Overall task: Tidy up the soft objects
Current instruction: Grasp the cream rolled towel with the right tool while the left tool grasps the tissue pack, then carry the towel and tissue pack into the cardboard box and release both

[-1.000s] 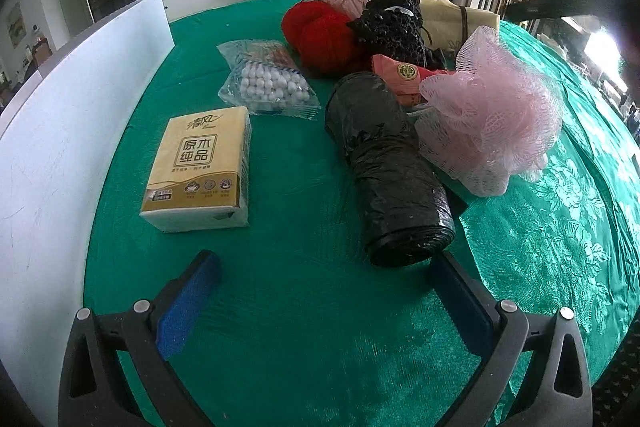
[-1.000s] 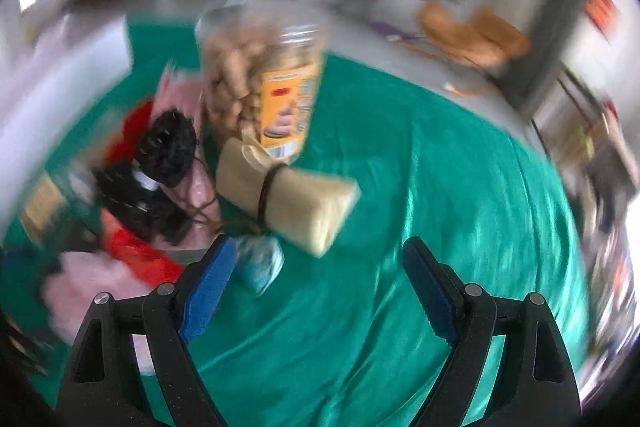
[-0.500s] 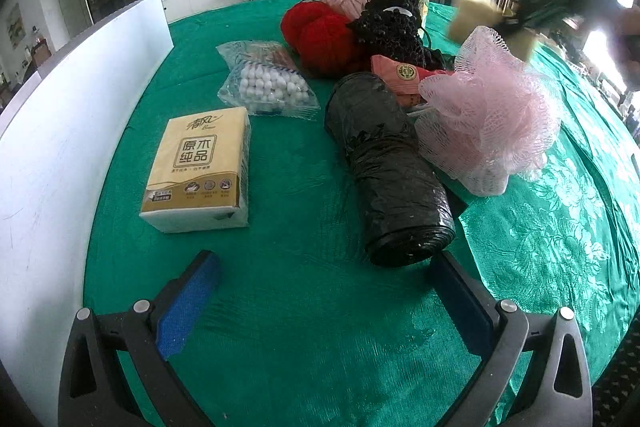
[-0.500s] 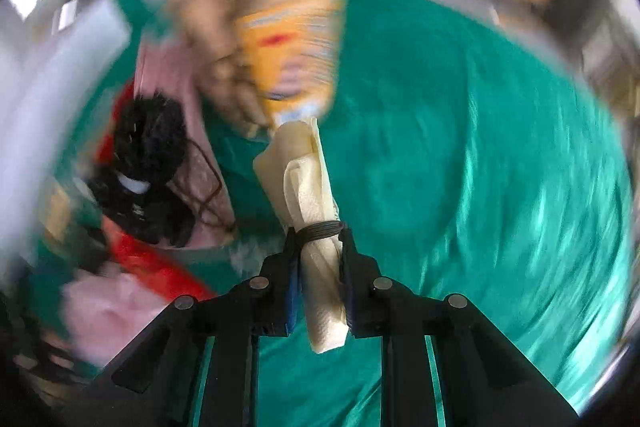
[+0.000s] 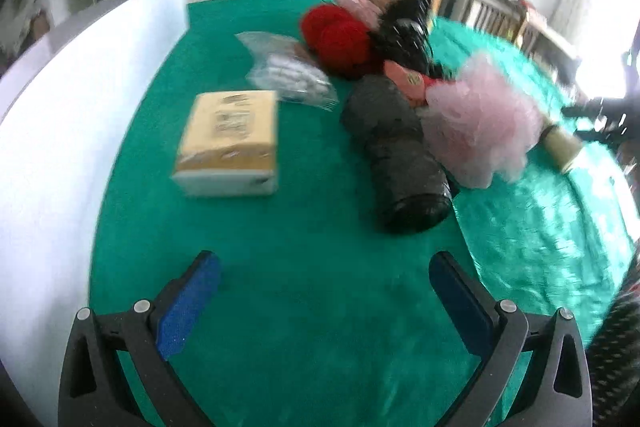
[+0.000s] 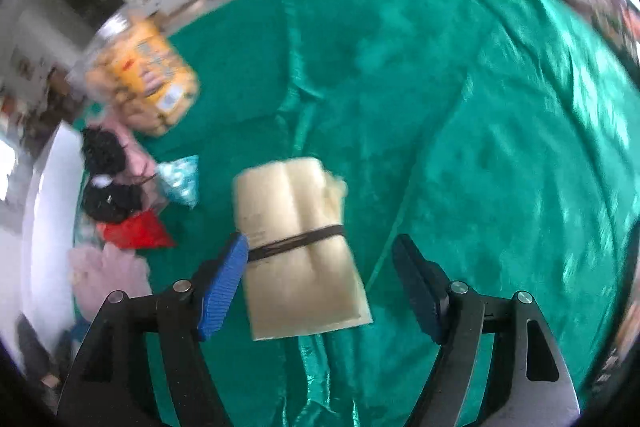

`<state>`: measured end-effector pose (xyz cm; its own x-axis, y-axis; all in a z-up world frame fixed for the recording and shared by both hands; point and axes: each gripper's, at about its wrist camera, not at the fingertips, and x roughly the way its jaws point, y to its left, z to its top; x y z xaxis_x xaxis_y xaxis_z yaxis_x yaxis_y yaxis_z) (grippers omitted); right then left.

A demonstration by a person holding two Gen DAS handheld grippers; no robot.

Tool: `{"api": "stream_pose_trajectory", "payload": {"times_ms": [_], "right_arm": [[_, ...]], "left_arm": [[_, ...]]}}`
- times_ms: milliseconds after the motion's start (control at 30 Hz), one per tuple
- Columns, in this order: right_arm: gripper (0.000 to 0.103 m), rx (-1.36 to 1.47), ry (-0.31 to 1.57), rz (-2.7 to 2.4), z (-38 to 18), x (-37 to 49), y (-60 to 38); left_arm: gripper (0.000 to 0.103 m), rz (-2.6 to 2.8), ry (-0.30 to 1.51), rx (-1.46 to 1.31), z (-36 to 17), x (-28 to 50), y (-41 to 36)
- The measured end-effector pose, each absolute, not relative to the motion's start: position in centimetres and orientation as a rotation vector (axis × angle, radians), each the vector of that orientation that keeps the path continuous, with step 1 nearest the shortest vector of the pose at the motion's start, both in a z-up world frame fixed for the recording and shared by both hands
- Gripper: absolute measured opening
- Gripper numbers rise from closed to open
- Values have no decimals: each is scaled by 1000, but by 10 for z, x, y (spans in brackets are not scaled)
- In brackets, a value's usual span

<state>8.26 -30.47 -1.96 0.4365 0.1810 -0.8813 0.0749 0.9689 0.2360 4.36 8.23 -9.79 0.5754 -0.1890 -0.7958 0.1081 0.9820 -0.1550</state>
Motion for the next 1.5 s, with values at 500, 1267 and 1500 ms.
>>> {"api": "stream_pose_trajectory", "payload": {"times_ms": [500, 1267, 1500], "right_arm": [[78, -124, 1170, -20, -56, 91, -247], [46, 13, 1102, 22, 3, 52, -241], [46, -70, 1031, 148, 43, 64, -154]], "left_arm": [[102, -24, 999, -19, -81, 138, 95], [52, -109, 924, -162, 51, 124, 112], [52, -112, 844, -231, 97, 90, 177]]}}
